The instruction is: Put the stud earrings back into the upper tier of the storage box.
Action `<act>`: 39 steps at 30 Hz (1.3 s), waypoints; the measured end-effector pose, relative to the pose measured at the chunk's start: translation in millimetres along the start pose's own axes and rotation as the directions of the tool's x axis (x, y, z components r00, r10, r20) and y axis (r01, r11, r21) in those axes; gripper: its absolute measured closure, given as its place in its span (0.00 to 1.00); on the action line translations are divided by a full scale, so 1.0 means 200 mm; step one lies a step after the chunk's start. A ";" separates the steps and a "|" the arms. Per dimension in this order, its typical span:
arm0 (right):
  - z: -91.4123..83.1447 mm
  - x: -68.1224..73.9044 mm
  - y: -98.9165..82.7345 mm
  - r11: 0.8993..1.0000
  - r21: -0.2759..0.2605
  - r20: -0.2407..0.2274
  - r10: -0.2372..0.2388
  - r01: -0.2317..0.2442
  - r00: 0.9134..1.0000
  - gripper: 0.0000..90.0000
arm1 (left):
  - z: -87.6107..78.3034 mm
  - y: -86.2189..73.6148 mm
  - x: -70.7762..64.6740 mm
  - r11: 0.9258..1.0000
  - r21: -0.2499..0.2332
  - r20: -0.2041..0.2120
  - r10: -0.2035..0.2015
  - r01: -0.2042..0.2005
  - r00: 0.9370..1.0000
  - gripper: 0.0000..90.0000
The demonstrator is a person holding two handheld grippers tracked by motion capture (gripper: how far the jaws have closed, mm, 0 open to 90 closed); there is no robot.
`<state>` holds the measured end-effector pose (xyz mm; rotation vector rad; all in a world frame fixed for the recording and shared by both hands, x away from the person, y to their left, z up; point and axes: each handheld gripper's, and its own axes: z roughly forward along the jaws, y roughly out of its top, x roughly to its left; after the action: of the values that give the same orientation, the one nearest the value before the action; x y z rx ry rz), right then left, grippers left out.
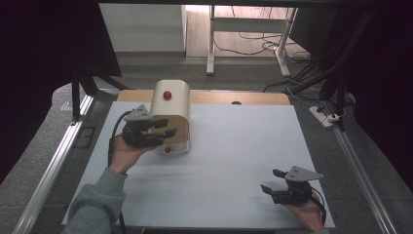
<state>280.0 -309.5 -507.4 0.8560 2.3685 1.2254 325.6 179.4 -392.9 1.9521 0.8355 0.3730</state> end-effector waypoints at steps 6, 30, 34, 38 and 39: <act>0.00 0.00 0.00 1.000 0.005 0.001 0.001 -0.001 1.000 0.27 | -0.06 -0.06 -0.04 1.000 -0.025 0.012 -0.011 0.012 1.000 0.40; 0.00 0.01 0.00 1.000 0.006 0.002 -0.003 0.003 1.000 0.27 | -0.18 -0.48 -0.16 1.000 0.000 -0.075 0.008 -0.008 0.997 0.33; 0.00 0.01 0.00 1.000 0.004 -0.001 -0.001 0.001 1.000 0.27 | -0.17 -0.58 -0.13 0.999 0.037 -0.085 -0.012 0.015 0.996 0.33; 0.00 0.01 0.00 1.000 0.007 -0.001 -0.003 0.003 1.000 0.27 | -0.16 -0.67 -0.11 0.997 0.068 -0.107 -0.022 0.029 0.994 0.33; 0.00 0.01 0.00 1.000 0.007 -0.001 -0.004 0.004 1.000 0.27 | -0.16 -0.68 -0.11 0.997 0.073 -0.111 -0.024 0.032 0.994 0.33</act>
<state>279.5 -308.2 -507.5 0.8528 2.3757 1.2173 236.5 228.5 -492.2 2.0006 0.9591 0.4415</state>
